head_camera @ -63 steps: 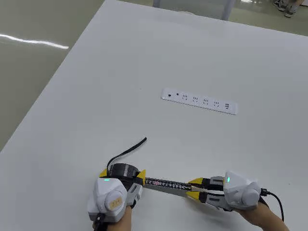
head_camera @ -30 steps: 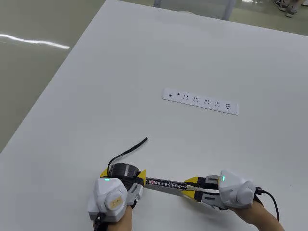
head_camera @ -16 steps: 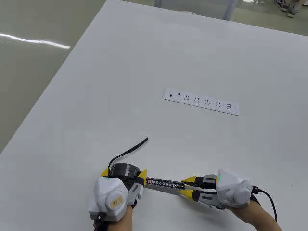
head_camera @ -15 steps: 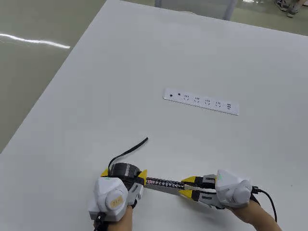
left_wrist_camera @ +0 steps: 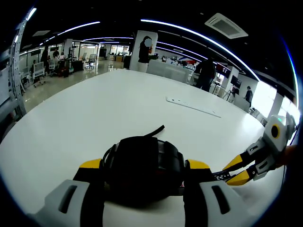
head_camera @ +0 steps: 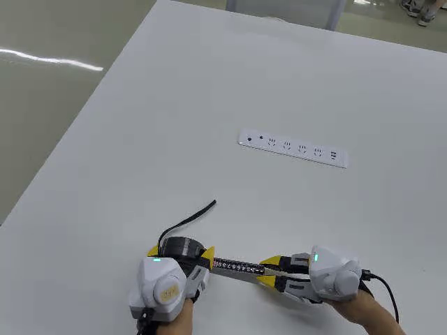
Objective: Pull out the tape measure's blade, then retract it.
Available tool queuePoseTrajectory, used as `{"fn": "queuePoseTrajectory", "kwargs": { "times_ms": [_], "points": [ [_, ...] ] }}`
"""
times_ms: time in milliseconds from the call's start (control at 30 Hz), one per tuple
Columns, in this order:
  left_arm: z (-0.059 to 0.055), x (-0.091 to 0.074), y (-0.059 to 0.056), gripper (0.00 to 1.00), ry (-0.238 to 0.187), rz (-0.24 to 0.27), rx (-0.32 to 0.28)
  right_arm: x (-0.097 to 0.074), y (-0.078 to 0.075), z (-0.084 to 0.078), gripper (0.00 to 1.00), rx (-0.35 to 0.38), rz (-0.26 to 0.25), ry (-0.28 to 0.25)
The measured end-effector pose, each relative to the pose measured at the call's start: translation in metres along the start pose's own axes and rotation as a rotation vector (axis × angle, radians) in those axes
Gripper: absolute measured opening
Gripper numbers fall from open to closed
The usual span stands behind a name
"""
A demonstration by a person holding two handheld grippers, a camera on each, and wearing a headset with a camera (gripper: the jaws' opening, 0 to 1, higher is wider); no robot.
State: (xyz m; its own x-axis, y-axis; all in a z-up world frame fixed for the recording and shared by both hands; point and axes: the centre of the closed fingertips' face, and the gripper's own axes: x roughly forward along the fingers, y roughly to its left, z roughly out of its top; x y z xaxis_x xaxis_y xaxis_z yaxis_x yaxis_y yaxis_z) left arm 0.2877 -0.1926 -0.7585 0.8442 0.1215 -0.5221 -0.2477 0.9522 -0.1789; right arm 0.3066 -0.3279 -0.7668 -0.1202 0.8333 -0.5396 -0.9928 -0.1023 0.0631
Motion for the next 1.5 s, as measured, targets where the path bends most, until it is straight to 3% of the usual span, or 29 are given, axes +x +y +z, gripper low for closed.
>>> {"fn": "queuePoseTrajectory", "kwargs": {
  "times_ms": [1500],
  "points": [
    [0.001,0.000,0.001,0.64,0.000,-0.001,-0.012,0.024,0.003,0.007,0.12,-0.002,0.017,-0.006]
  ]
}}
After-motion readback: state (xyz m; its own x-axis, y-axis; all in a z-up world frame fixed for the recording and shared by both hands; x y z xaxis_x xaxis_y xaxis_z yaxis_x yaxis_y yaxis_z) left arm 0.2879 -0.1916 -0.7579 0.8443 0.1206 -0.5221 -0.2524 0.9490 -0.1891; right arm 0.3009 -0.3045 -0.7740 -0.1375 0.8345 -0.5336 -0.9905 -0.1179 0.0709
